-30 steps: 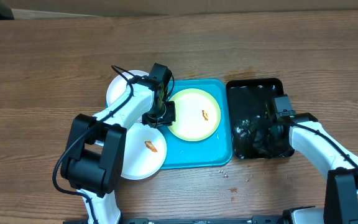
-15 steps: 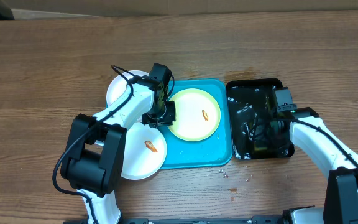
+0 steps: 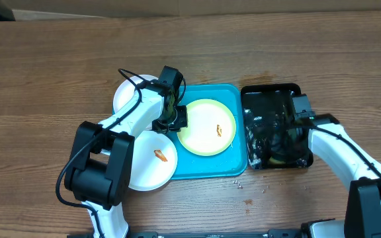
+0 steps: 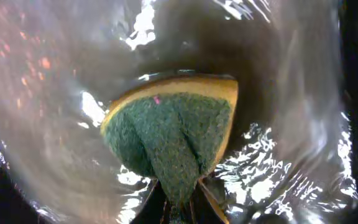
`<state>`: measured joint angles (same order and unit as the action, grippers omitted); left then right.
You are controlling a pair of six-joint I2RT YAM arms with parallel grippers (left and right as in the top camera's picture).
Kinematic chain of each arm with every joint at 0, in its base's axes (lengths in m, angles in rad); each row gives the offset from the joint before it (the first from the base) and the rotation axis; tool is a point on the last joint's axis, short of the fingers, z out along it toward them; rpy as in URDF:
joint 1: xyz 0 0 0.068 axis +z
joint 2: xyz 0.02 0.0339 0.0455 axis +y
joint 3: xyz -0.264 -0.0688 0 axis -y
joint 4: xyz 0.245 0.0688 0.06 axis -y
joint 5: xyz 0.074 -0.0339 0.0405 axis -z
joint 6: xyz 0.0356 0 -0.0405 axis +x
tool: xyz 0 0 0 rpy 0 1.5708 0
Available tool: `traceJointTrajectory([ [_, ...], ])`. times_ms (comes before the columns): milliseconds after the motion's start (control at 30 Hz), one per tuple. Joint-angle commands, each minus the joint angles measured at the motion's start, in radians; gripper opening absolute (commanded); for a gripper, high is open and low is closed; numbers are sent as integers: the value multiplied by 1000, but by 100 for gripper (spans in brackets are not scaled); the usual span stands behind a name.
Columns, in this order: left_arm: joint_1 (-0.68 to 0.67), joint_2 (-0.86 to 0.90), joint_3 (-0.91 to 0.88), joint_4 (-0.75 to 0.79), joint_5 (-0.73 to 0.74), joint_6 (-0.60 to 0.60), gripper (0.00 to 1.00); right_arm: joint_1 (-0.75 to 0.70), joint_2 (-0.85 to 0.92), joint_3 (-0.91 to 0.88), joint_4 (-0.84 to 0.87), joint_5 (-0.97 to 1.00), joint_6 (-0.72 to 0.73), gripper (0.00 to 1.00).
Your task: Clean dirty plates on tray and stack at the side
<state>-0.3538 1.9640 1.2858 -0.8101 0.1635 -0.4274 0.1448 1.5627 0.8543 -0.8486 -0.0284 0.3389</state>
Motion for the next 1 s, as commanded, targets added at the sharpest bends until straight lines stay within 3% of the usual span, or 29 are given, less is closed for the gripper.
traceJointTrajectory([
  [0, -7, 11, -3, -8, -14, 0, 4, -1, -7, 135, -62, -7, -6, 4],
  [133, -7, 11, -3, -6, -14, 0, 4, -1, -7, 218, -173, -8, -6, 4],
  [367, -6, 11, -3, 2, -14, 1, 4, -1, -8, 195, -169, -86, -52, 4],
  [967, -7, 11, -3, 4, -14, 0, 4, -1, -8, 213, -205, -60, -51, 4],
])
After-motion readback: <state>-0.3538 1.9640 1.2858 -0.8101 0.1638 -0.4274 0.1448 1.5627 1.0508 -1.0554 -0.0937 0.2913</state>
